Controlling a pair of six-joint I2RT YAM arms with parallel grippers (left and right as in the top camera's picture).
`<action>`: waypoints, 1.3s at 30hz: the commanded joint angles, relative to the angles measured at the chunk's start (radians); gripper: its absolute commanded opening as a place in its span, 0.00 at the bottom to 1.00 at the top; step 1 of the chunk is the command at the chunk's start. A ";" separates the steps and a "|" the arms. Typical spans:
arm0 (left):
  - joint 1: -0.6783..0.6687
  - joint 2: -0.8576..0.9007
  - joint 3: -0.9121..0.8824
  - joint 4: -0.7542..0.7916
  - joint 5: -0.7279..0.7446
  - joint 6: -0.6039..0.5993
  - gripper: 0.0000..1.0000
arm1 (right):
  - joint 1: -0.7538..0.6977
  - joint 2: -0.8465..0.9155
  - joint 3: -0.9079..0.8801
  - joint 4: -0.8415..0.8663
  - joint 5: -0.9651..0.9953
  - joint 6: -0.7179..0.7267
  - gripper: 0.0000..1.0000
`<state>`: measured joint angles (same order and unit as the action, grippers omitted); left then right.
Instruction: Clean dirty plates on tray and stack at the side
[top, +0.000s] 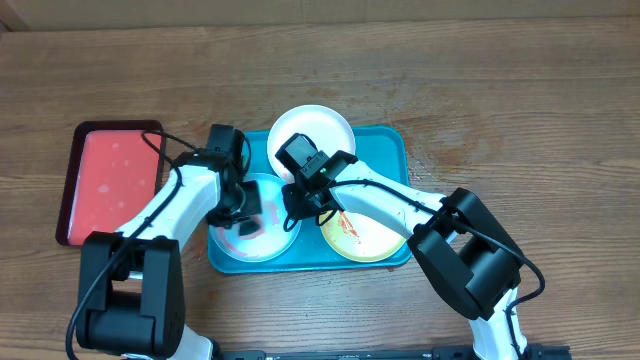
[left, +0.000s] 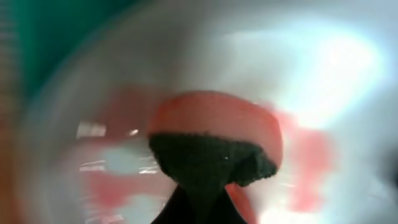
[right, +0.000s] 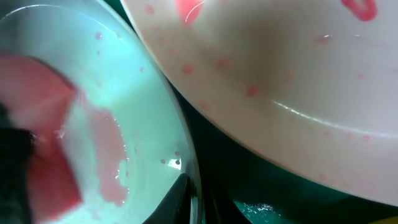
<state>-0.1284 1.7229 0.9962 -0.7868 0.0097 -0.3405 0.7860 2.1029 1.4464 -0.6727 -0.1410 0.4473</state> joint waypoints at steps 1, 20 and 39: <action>0.047 0.011 -0.009 -0.031 -0.301 -0.069 0.04 | -0.002 0.021 -0.027 -0.012 0.044 0.002 0.09; 0.469 -0.174 0.445 -0.201 -0.213 -0.132 0.04 | 0.059 0.012 0.581 -0.390 0.609 -0.185 0.04; 0.669 -0.090 0.445 -0.151 -0.064 -0.139 0.04 | 0.261 0.012 0.611 -0.359 1.387 -0.414 0.04</action>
<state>0.5346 1.6093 1.4387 -0.9424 -0.0631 -0.4660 1.0050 2.1189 2.0327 -1.0573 1.0992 0.1024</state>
